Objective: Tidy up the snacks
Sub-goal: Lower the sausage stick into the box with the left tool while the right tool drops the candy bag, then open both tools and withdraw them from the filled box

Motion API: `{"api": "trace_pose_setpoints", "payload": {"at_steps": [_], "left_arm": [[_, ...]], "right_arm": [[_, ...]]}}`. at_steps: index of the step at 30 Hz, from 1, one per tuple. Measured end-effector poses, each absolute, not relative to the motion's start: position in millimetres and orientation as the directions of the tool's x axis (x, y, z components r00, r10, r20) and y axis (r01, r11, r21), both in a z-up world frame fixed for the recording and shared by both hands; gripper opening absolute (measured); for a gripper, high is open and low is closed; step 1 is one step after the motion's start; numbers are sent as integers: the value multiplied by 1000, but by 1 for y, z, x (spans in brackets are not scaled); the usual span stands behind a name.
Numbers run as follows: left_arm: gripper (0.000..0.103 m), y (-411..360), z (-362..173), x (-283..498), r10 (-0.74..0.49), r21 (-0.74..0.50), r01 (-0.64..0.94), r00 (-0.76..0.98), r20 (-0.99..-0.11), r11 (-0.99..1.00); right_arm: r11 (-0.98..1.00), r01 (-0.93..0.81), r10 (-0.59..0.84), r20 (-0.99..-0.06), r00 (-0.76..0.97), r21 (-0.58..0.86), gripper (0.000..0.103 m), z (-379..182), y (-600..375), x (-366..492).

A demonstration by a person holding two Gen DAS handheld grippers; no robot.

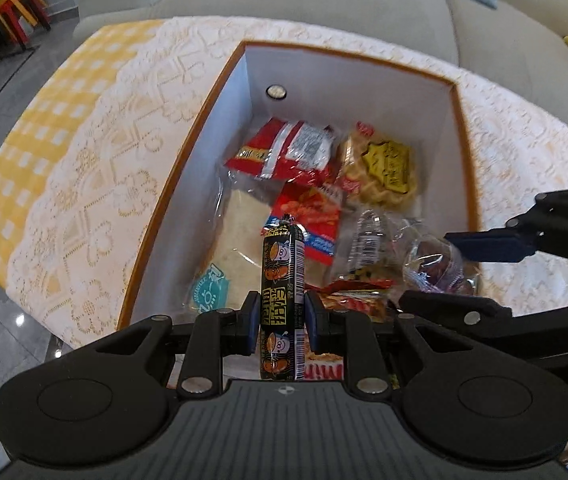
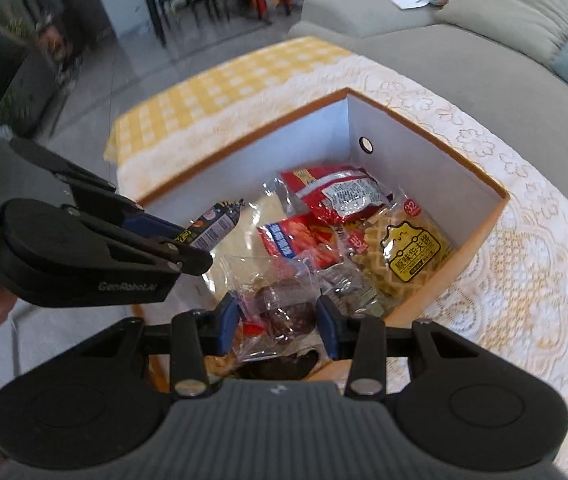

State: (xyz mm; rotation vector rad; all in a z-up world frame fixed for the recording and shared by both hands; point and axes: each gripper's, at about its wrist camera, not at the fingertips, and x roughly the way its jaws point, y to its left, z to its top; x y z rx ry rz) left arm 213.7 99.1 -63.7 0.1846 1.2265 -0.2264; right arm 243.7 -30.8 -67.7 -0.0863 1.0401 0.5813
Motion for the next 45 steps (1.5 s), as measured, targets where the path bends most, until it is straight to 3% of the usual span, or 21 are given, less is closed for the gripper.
{"api": "trace_pose_setpoints", "payload": {"at_steps": [6,12,19,22,28,41,45], "left_arm": [[25,98,-82,220,-63,13,267,275,-959,964],[26,97,-92,222,-30,40,262,258,-966,964],[31,88,-79,217,-19,61,281,275,-961,958],[33,83,-70,214,-18,71,291,293,-956,954],[34,73,-43,196,-32,87,315,355,-934,945],[35,30,39,122,-115,119,353,575,-810,928],[43,17,60,92,-127,148,348,654,-746,926]], "right_arm": [[832,-544,343,-872,349,110,41,-85,-17,253],[829,-548,339,-879,336,110,43,-94,-20,255],[834,-538,351,-869,348,121,47,-89,-22,252],[834,-533,370,-860,352,141,56,-82,-25,247],[853,-508,362,-839,407,122,59,-56,-37,227],[926,-364,299,-790,535,104,63,-2,-90,153],[943,-321,276,-751,600,90,68,17,-106,122]]}}
